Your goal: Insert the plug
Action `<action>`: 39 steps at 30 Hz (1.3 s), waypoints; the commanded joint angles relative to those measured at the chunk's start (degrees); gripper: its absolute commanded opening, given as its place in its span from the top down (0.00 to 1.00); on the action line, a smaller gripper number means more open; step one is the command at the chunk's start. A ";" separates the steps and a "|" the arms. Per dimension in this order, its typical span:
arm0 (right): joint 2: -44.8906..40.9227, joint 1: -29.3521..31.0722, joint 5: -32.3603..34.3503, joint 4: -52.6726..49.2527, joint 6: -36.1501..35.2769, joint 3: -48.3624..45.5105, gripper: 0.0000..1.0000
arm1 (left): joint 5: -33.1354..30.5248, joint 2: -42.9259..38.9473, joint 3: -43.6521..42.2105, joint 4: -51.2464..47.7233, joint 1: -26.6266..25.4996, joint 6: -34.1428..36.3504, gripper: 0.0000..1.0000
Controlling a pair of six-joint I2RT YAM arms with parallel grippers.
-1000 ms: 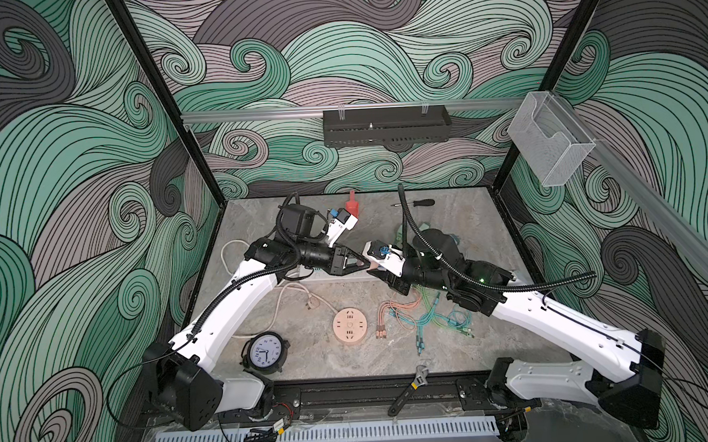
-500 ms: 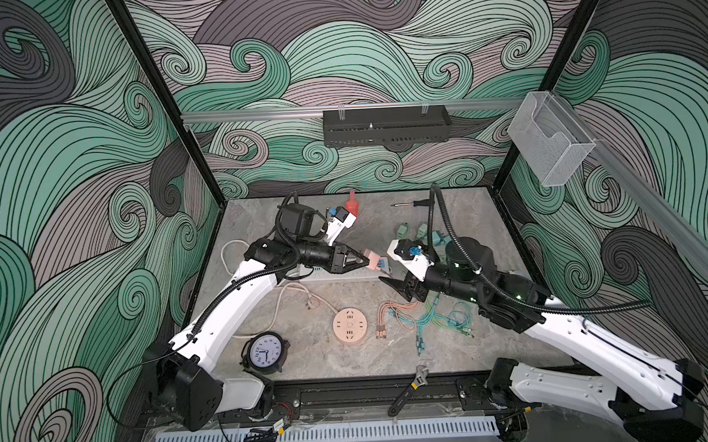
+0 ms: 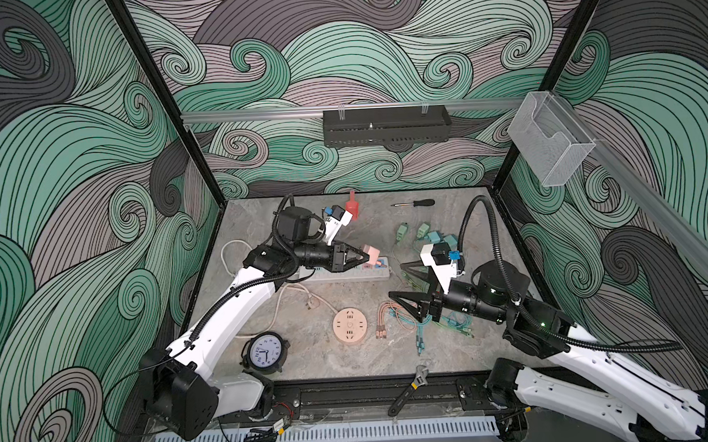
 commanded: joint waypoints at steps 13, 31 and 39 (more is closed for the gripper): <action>4.59 -7.47 -11.90 31.05 26.98 -11.81 0.34 | -4.96 -10.54 -11.86 30.28 -0.33 -16.12 1.00; 13.13 -11.50 -14.99 53.20 35.52 -15.60 0.38 | -6.37 -11.92 -19.16 54.30 -0.42 -29.99 1.00; 18.96 -11.60 -14.91 57.89 36.42 -12.46 0.39 | -7.12 -12.47 -22.60 60.48 -1.64 -34.06 1.00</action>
